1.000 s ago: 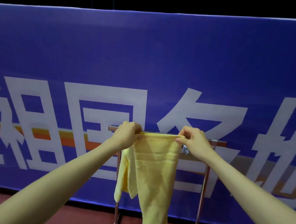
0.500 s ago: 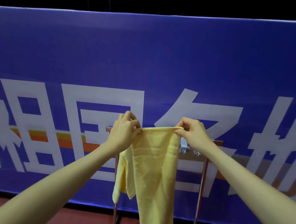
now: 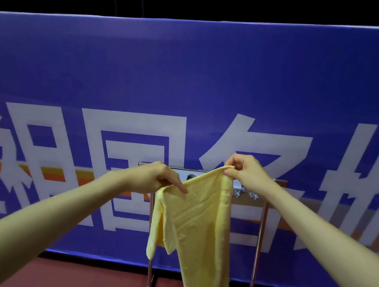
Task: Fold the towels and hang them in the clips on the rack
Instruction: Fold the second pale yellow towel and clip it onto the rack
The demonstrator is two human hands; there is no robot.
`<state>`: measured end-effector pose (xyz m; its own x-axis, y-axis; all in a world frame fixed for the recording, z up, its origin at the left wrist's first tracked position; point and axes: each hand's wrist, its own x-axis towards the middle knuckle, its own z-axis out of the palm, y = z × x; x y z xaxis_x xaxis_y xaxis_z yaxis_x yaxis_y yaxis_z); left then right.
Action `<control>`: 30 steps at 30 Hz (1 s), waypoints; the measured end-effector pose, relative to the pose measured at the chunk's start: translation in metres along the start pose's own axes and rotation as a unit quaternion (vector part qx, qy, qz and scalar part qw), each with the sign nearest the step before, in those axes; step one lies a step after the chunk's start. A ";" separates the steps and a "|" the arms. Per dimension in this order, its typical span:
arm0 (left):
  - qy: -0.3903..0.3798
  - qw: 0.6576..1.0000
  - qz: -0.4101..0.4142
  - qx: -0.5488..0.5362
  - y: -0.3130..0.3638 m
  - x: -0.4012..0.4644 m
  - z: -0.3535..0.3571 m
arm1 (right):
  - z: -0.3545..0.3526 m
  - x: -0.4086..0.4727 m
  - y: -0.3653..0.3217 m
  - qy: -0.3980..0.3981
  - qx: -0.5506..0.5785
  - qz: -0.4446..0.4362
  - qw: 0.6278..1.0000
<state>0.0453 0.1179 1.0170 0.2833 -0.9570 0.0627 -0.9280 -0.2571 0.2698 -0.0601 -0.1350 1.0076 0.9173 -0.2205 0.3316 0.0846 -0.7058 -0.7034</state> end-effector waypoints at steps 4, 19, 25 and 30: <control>0.045 0.998 0.033 0.039 0.005 -0.003 0.003 | 0.002 0.001 -0.005 -0.009 0.013 -0.008 1.000; 0.121 0.901 0.243 0.338 0.022 0.006 0.019 | 0.004 0.001 -0.007 -0.010 0.037 -0.008 0.999; 0.151 0.927 0.205 0.274 0.026 0.009 0.023 | 0.006 -0.001 -0.011 -0.026 0.043 -0.011 0.999; 0.220 0.971 0.021 0.088 0.029 0.017 0.026 | 0.014 -0.005 -0.017 -0.043 0.087 -0.011 0.995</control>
<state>0.0167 0.0903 1.0012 0.2846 -0.8268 0.4852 -0.9570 -0.2751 0.0925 -0.0610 -0.1119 1.0090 0.9440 -0.1420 0.2977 0.1642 -0.5804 -0.7976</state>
